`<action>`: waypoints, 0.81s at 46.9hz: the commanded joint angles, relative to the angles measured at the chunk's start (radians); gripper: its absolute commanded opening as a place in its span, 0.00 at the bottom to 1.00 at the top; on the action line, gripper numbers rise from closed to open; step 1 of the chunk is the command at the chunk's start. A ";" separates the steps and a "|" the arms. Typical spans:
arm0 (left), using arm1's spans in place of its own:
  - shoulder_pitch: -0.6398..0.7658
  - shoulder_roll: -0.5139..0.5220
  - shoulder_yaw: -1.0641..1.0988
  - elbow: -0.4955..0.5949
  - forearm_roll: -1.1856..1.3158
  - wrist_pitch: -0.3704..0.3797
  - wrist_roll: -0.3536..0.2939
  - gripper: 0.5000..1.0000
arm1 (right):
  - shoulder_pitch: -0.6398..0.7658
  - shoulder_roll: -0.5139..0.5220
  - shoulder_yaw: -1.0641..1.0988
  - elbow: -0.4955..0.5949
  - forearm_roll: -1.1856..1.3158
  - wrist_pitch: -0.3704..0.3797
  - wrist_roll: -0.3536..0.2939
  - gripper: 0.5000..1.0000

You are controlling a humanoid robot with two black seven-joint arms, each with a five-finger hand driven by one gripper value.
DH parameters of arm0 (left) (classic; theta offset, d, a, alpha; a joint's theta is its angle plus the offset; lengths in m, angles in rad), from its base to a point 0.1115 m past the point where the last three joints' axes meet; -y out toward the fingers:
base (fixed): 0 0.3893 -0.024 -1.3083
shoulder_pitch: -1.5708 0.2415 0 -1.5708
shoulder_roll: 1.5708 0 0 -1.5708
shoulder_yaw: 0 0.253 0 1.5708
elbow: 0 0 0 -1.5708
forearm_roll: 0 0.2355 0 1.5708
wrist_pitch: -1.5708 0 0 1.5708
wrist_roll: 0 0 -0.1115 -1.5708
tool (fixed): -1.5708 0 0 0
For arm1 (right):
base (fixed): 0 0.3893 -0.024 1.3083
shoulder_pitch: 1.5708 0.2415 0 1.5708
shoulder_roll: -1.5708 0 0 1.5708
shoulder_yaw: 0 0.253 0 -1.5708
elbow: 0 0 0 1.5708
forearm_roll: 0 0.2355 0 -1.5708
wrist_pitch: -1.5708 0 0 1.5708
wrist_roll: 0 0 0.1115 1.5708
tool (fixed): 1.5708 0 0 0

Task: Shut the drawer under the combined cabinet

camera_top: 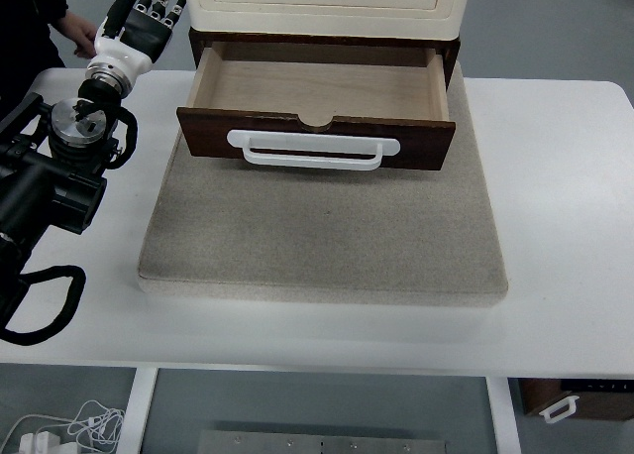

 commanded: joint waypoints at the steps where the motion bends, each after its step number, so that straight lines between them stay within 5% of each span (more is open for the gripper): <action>1: 0.000 0.000 0.000 0.000 -0.002 0.000 -0.002 1.00 | 0.000 0.000 0.000 0.000 0.000 0.000 0.000 0.90; 38: -0.051 0.078 0.006 -0.003 0.009 -0.025 -0.026 1.00 | 0.000 0.000 0.000 0.000 0.000 0.000 0.000 0.90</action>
